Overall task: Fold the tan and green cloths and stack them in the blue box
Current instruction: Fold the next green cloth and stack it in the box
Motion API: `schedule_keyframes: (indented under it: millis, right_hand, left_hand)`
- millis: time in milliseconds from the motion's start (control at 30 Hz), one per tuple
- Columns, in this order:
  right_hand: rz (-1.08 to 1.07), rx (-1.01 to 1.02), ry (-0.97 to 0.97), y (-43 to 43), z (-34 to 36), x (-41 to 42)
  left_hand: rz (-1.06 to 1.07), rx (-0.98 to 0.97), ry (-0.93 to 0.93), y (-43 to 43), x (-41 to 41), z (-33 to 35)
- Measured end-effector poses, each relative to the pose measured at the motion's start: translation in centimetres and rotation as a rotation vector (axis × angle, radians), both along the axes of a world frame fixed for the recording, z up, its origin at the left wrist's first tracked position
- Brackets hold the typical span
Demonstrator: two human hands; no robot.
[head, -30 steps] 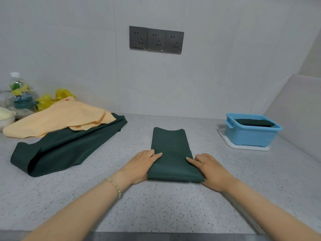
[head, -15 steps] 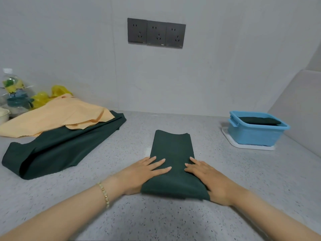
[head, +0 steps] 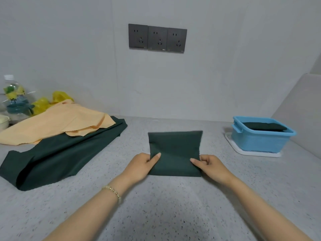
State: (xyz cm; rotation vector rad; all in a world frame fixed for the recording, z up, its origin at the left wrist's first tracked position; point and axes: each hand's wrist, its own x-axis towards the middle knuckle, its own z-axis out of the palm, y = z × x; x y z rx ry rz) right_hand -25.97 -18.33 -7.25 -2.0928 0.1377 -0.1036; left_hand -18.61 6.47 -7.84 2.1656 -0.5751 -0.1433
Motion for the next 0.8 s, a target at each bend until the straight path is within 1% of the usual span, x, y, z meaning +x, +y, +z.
schedule_keyframes:
  millis: [33, 133, 267, 400, 567, 667, 733, 800]
  right_hand:
    - [-0.084, -0.036, -0.003, 0.2, -0.5, 0.6]
    - [-0.28, -0.165, -0.036, 0.5, -2.1, 1.7]
    - [-0.402, -0.215, -0.145, 1.1, -3.1, 2.1]
    - [-0.417, -0.335, -0.184, 1.4, -3.1, 2.4]
    - [-0.429, -0.516, -0.16, 1.8, -3.5, 2.4]
    - [-0.448, -0.569, -0.155, 1.7, -3.3, 1.8]
    - [-0.438, -0.556, -0.202, 1.5, -2.9, 1.5]
    - [-0.399, -0.526, -0.314, 1.7, -2.2, 1.6]
  left_hand:
    - [0.033, -0.028, 0.032, -0.2, 0.4, -0.3]
    - [0.087, -0.048, 0.054, -0.3, 1.0, -1.7]
    - [0.223, -0.006, -0.03, -1.4, 1.1, -2.6]
    - [0.301, -0.042, -0.034, -1.7, 1.3, -2.7]
    - [0.321, -0.05, -0.034, -1.7, 1.1, -2.8]
    - [0.32, -0.03, -0.034, -1.6, 0.7, -2.4]
    - [0.344, 0.037, -0.099, -1.5, 0.4, -1.9]
    - [0.392, 0.1, -0.255, -1.4, 0.6, -1.0]
